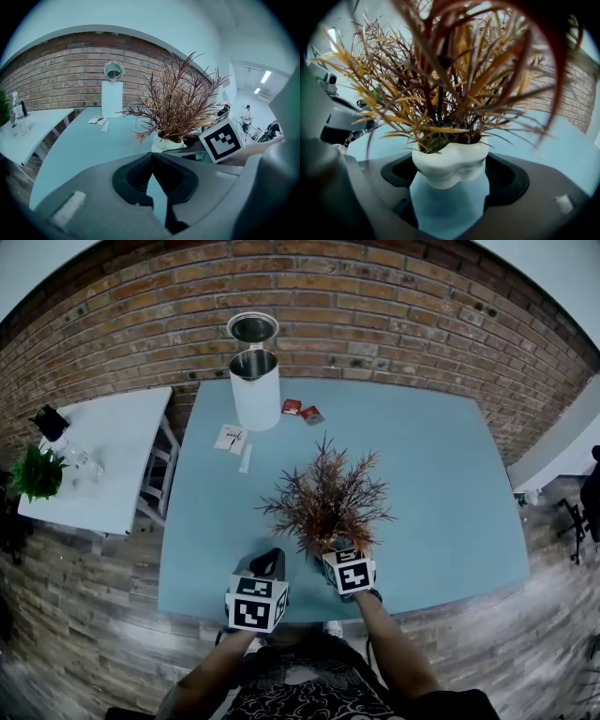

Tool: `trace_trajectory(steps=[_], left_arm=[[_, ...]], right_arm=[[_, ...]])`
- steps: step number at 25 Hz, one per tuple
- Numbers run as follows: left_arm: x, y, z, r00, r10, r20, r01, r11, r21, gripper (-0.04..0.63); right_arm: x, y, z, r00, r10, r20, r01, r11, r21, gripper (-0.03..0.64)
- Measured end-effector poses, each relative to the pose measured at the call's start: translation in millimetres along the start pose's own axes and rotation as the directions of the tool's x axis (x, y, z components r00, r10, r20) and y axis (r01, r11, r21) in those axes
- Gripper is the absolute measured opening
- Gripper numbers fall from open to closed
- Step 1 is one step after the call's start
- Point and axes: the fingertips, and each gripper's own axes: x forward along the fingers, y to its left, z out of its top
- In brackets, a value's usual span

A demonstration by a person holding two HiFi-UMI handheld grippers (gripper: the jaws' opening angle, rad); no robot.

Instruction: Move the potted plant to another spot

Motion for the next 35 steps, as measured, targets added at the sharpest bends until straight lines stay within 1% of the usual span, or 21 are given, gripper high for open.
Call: trace_trajectory(steps=[14,21,25,29,35], left_arm=[[-29,22,-16,1.0,0.005,0.005,-0.005,1.0,0.0,0.0],[-42,31,-21,1.0,-0.003,0.009,0.003,1.0,0.005,0.0],[-46,32,-25,1.0,-0.017,0.013,0.017,1.0,0.014,0.0],[-50,30,-29,0.999,-0.04,0.01,0.039,0.999,0.028,0.0],[-55,30,-36,0.998,-0.065,0.007,0.064,0.997,0.044,0.0]], right_arm=[[5,50,1,1.0,0.024,0.013,-0.024,1.0,-0.015,0.448],[0,53,3,0.999,-0.04,0.006,0.04,0.999,0.012,0.448],[-3,57,-1,0.998,-0.055,0.017,0.054,0.998,0.036,0.446],[-10,65,-6,0.998,-0.065,0.022,0.064,0.996,0.058,0.433],[-28,82,-7,0.996,-0.08,0.049,0.074,0.992,0.103,0.387]])
